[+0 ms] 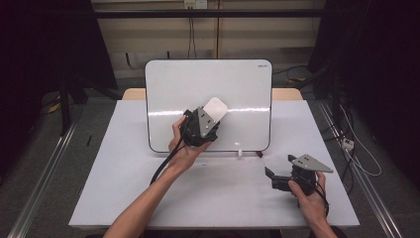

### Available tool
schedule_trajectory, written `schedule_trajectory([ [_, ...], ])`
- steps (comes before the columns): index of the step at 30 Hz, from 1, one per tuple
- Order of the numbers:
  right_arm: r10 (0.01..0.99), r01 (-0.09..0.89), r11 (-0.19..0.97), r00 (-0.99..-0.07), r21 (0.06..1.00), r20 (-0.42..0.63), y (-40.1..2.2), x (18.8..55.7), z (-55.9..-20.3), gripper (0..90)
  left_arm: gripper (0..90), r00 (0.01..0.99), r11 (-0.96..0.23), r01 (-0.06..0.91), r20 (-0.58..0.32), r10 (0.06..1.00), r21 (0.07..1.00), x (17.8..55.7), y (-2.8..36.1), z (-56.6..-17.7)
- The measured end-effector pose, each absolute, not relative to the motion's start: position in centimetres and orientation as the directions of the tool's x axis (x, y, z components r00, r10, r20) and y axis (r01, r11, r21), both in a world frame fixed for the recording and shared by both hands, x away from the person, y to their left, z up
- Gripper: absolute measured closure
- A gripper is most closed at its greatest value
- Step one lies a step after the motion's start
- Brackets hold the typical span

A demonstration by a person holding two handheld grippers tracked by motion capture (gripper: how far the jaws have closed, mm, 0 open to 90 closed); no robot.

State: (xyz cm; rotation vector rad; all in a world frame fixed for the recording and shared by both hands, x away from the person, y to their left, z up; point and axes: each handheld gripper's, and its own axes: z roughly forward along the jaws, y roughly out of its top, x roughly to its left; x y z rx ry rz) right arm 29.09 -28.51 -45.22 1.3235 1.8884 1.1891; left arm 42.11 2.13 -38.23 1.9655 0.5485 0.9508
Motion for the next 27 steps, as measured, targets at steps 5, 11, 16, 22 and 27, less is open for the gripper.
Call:
schedule_trajectory([
  [5, 0.926, 0.445, 0.131, -0.373, 0.886, 0.051, -28.5, 29.0, -45.2, 4.4, 31.2, 0.609, -0.531, 0.011, 0.416, 0.676, 0.847, 41.7, 2.7, -37.7],
  [11, 0.928, 0.445, 0.122, -0.369, 0.887, 0.057, -28.6, 28.9, -45.1, 4.3, 31.2, 0.596, -0.516, 0.032, 0.398, 0.697, 0.856, 41.6, 4.2, -37.0],
  [16, 0.927, 0.446, 0.125, -0.370, 0.886, 0.055, -28.5, 29.1, -45.2, 4.2, 31.2, 0.588, -0.503, 0.046, 0.384, 0.712, 0.863, 41.5, 5.5, -36.6],
  [22, 0.929, 0.455, 0.124, -0.365, 0.882, 0.058, -28.4, 29.3, -45.3, 4.5, 31.1, 0.580, -0.480, 0.061, 0.361, 0.730, 0.875, 41.2, 7.1, -36.4],
  [27, 0.929, 0.450, 0.123, -0.366, 0.884, 0.058, -28.5, 29.3, -45.3, 4.5, 31.1, 0.562, -0.472, 0.084, 0.350, 0.750, 0.878, 41.0, 8.2, -36.5],
])
